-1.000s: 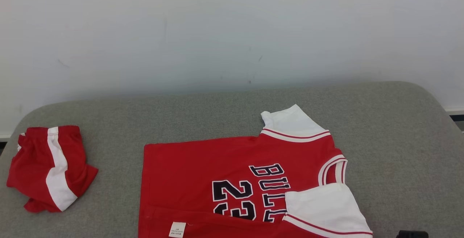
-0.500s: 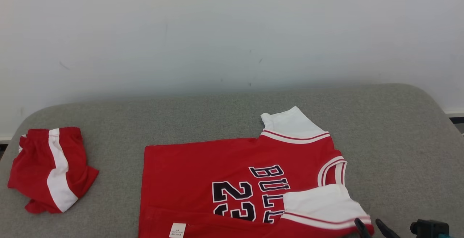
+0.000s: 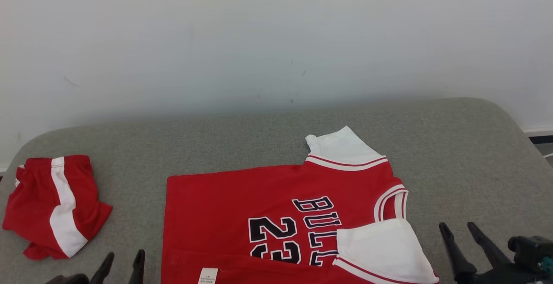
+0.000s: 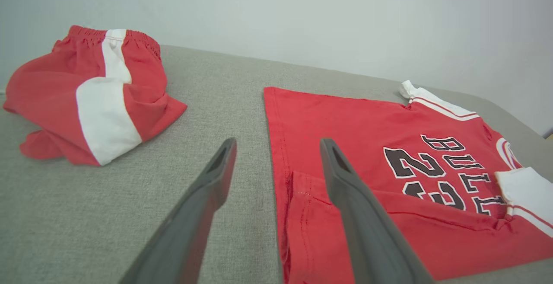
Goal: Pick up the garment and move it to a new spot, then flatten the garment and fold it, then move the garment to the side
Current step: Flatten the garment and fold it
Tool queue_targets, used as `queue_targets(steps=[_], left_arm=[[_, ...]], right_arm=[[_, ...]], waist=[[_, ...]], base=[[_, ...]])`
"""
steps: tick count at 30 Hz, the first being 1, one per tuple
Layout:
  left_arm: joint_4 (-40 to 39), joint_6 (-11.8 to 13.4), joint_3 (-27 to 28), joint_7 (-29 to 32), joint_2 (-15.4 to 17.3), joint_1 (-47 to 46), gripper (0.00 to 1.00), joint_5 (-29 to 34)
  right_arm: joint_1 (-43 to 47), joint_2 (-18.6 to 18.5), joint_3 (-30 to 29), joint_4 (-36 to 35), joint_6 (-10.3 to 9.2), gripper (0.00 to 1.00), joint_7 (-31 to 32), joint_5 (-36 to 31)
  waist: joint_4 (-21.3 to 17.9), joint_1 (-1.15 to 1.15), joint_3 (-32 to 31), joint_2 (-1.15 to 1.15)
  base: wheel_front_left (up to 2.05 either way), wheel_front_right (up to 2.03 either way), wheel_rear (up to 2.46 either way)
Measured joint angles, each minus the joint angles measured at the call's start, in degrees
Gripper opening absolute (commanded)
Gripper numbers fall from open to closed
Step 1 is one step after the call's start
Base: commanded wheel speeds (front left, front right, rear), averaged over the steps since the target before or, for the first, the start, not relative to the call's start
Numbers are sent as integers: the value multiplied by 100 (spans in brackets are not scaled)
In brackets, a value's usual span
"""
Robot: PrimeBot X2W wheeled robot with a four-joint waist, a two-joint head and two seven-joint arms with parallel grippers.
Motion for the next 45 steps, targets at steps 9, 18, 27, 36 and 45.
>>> queue_targets(steps=[9, 18, 27, 36, 45], left_arm=[[-391, 167, 486, -59, -56, 58, 100, 248], [-457, 214, 666, -60, -235, 175, 100, 385], [-431, 215, 753, -62, -307, 159, 100, 622], [-110, 1, 575, -63, -220, -587, 100, 812], [881, -802, 371, 417, -91, -1860, 100, 810]], right_arm=[[-399, 92, -49, -204, -293, 100, -541, -431], [-395, 216, -27, -168, -392, 100, -653, -545], [-396, 385, -71, -88, -469, 100, -736, -616], [-477, 409, 1, 4, -468, 100, -744, -767], [-680, 408, 188, -53, -434, 100, -770, -940]], waist=[[-106, 0, 37, 0], [-101, 1, 150, 0], [19, 0, 294, 1], [75, 1, 431, 0], [-61, 1, 732, 1]], base=[[0, 0, 0], [0, 0, 0], [0, 0, 0], [0, 0, 0], [0, 0, 0]])
